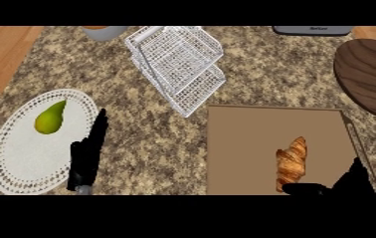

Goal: Pick the croissant from the tray and place it in the tiered basket

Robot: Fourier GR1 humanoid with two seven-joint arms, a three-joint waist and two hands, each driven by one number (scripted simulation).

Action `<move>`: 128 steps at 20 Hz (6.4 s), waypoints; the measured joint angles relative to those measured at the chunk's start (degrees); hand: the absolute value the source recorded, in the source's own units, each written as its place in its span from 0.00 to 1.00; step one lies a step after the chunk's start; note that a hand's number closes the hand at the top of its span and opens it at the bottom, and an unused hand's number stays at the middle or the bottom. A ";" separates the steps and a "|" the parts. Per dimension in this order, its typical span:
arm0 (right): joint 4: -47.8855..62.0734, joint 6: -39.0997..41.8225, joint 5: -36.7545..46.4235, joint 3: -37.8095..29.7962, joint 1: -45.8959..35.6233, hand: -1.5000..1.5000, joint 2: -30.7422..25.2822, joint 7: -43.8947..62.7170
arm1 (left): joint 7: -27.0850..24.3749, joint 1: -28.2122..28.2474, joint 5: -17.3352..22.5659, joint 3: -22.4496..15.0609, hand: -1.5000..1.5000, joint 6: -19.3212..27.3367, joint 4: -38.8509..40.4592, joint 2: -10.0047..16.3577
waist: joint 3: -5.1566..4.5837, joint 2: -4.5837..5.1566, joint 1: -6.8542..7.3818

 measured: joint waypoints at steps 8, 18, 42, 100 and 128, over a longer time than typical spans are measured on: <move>5.33 3.08 -3.08 -3.81 -5.33 0.00 0.00 -0.15 | 0.13 0.14 0.11 0.48 0.50 -0.13 0.10 0.08 | -0.07 -0.30 -0.36; 9.94 4.28 -7.89 -6.39 -8.05 0.00 -0.08 -0.18 | -1.20 1.53 -0.15 0.55 0.50 -0.26 -0.24 0.02 | -0.25 -0.72 -0.79; 16.77 3.89 1.33 14.27 -13.95 1.00 -2.16 -4.02 | 1.21 0.86 -1.27 -0.28 0.50 -0.62 -0.92 -0.80 | -1.11 -1.21 0.30; 44.72 4.34 2.98 9.37 -79.49 1.00 -0.56 -2.33 | 1.68 -0.85 -2.54 -0.51 0.50 -1.18 -0.28 -1.99 | 0.08 0.01 2.17; 51.60 -44.16 3.01 -0.75 -75.86 0.00 -0.21 -9.52 | 0.52 1.46 -1.68 2.01 0.50 -1.23 -0.03 -1.22 | 0.14 -1.39 -1.43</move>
